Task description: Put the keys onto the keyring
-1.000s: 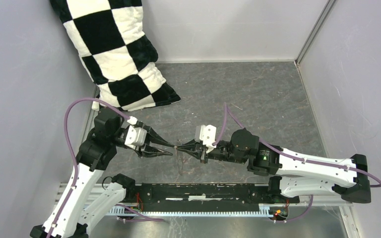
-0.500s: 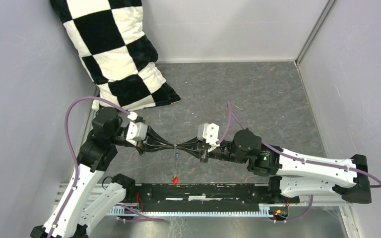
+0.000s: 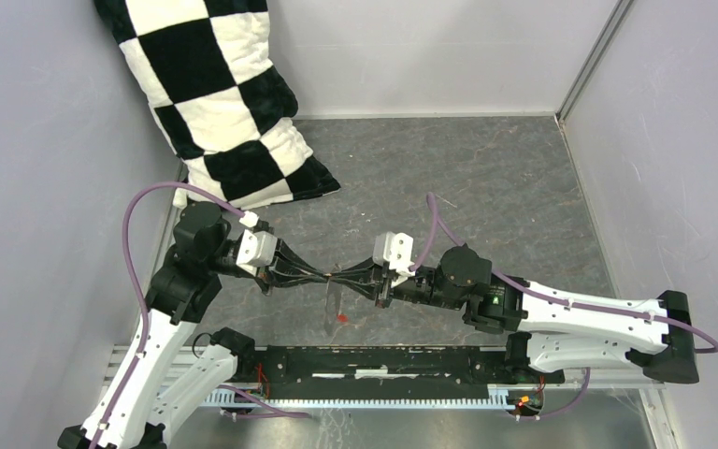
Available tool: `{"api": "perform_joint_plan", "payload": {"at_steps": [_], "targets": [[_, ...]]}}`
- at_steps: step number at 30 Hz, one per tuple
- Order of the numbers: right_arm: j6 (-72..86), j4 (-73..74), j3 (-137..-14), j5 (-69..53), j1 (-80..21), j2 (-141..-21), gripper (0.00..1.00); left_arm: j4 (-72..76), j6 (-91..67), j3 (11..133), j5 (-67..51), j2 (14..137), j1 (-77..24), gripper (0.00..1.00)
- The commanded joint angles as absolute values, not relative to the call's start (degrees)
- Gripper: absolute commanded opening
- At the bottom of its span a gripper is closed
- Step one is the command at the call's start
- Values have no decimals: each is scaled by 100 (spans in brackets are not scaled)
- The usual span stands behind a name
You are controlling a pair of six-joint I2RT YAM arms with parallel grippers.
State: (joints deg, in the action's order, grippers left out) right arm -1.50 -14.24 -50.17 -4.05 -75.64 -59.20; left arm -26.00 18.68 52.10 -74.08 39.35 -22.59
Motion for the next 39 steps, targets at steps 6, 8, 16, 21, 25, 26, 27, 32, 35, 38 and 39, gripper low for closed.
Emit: {"api": "perform_joint_plan", "payload": {"at_steps": [6,8,16,21,25,26,27,32,35,38,39], "targets": [[-54,-1796,-5085,-282,-7558,-5872,11,-2431,1765,5155,-7388,3850,-2274,2],[-45,-1463,-5198,-55,-7559,-5829,23,-2435,1776,5138,-7360,3849,-2276,2],[250,-448,-4990,556,-7155,-5065,80,-2541,2107,5081,-7269,3948,-2269,2],[427,-17,-4597,690,-7010,-4529,98,-2543,2163,5098,-7256,4064,-2269,2],[1062,823,-4427,1846,-6806,-4445,98,-2525,2218,5099,-7223,4111,-2272,2],[1397,1125,-4394,2313,-6728,-4498,98,-2528,2232,5102,-7217,4114,-2274,2],[1759,1442,-4361,2907,-6639,-4580,98,-2531,2238,5098,-7216,4113,-2276,2],[3815,2961,-4083,3829,-5737,-4970,98,-2594,2269,5113,-7313,4090,-2276,2],[4831,3149,-3596,4069,-5509,-4797,98,-2731,2388,5124,-7328,4036,-2276,2],[5250,2740,-2994,3953,-5230,-4484,98,-2745,2391,5123,-7345,3970,-2273,2],[5381,2665,-2838,3987,-5151,-4429,98,-2743,2391,5124,-7362,3965,-2273,2]]}}
